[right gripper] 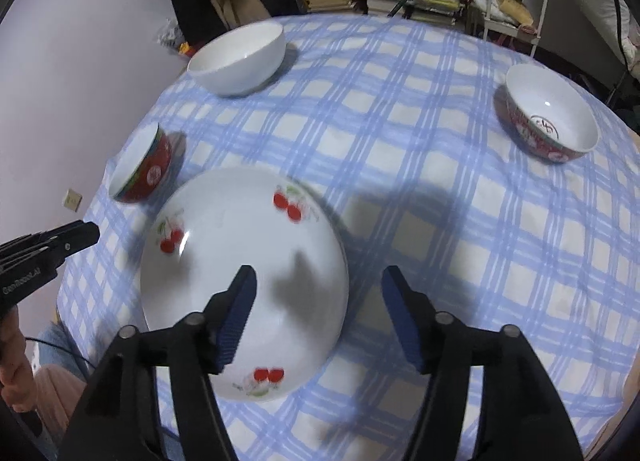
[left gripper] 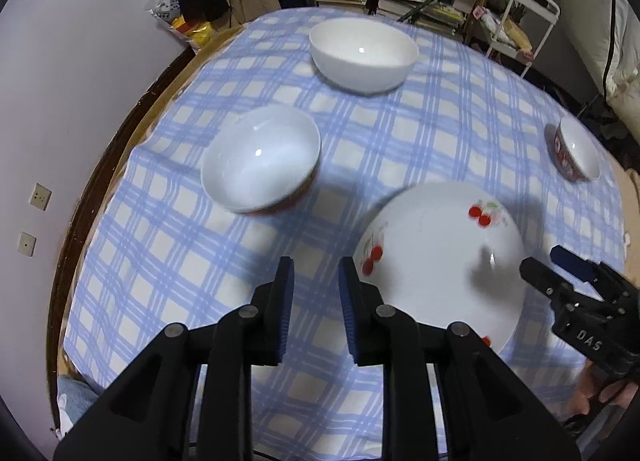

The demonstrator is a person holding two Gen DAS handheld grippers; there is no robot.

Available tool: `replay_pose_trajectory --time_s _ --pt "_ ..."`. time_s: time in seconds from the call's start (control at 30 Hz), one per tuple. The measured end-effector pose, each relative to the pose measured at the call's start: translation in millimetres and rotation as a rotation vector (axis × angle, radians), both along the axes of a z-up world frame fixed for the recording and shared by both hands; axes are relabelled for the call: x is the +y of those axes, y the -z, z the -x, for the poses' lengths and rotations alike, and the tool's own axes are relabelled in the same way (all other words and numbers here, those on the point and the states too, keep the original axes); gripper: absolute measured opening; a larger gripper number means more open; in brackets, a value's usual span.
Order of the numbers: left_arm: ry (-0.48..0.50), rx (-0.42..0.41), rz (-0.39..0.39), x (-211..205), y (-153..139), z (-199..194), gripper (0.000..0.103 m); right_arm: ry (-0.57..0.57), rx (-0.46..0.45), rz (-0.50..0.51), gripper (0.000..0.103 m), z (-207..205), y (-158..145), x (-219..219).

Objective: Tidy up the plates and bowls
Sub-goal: 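Lower the plate stack onto the cloth and open both tools, then move both tools over to the large plain white bowl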

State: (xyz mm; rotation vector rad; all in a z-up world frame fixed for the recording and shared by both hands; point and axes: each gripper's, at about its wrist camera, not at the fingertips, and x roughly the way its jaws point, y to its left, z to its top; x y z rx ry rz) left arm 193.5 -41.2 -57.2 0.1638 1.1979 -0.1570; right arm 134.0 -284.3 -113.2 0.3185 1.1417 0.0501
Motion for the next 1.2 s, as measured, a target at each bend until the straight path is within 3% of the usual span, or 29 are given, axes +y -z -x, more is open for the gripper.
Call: replay_pose_trajectory --time_s 0.1,0.23,0.4,0.53,0.73,0.87,1.2 --pt "0.006 -0.014 -0.002 -1 -9 -10 0.028 0.036 -0.029 -0.049 0.082 -7 -3 -8" --pt "-0.005 -0.033 -0.008 -1 -14 -18 0.043 0.088 -0.086 -0.036 0.092 -11 -9 -19" --pt "0.024 -0.02 0.008 -4 -14 -31 0.059 0.122 -0.131 -0.043 0.094 -17 -16 -32" --pt "0.027 -0.049 0.037 -4 -22 -42 0.078 0.141 -0.171 -0.06 0.098 -25 -22 -38" --pt "0.004 -0.061 0.026 -1 -33 -72 0.081 0.133 -0.196 -0.033 0.101 -47 -22 -37" --pt "0.0 -0.111 0.006 3 -42 -94 0.086 0.133 -0.199 -0.04 0.102 -68 -16 -37" --pt "-0.046 -0.127 0.016 20 -35 -162 0.086 0.1 -0.219 -0.021 0.102 -142 -22 -32"
